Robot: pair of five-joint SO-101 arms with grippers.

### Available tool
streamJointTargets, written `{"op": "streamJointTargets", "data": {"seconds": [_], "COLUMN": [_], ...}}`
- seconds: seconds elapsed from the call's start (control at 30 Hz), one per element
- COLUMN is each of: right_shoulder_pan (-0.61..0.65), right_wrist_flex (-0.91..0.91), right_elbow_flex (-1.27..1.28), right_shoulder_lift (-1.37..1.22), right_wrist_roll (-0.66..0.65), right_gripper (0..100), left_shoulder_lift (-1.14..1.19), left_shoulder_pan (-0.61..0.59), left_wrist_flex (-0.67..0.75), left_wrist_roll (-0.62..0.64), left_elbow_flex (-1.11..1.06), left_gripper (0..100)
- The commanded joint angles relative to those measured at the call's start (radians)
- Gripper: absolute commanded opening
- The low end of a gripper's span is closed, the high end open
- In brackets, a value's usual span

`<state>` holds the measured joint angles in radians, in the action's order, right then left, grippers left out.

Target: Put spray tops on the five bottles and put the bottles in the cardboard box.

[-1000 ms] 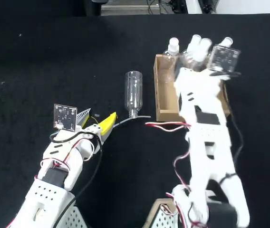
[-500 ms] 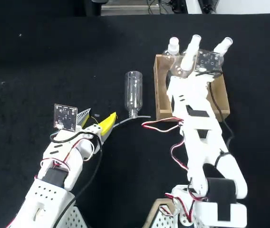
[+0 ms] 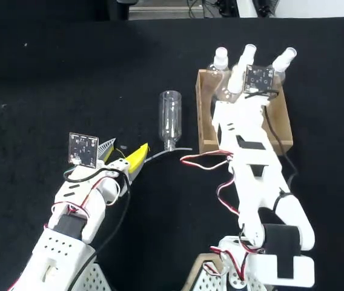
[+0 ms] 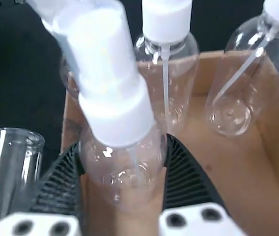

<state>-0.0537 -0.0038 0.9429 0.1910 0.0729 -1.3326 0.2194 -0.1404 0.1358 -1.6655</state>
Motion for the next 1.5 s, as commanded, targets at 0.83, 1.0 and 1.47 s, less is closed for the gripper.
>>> {"op": "streamJointTargets", "data": {"seconds": [0.83,1.0,1.47], "right_shoulder_pan": [0.031,0.057,0.110], "right_wrist_flex": [-0.029,-0.021,-0.023], "right_elbow_flex": [0.027,0.035,0.061], "right_shoulder_lift": [0.007,0.007,0.010], "right_wrist_roll": [-0.015,-0.015,-0.015], "right_gripper": [2.7,18.8,26.5], "left_shoulder_lift": [-0.017,-0.017,-0.015], "left_shoulder_pan": [-0.002,-0.002,-0.002], "left_wrist_flex": [0.026,0.026,0.026], "left_wrist_roll": [-0.009,-0.009,-0.009], "left_elbow_flex": [0.004,0.004,0.004], "left_gripper": [27,27,27]}}
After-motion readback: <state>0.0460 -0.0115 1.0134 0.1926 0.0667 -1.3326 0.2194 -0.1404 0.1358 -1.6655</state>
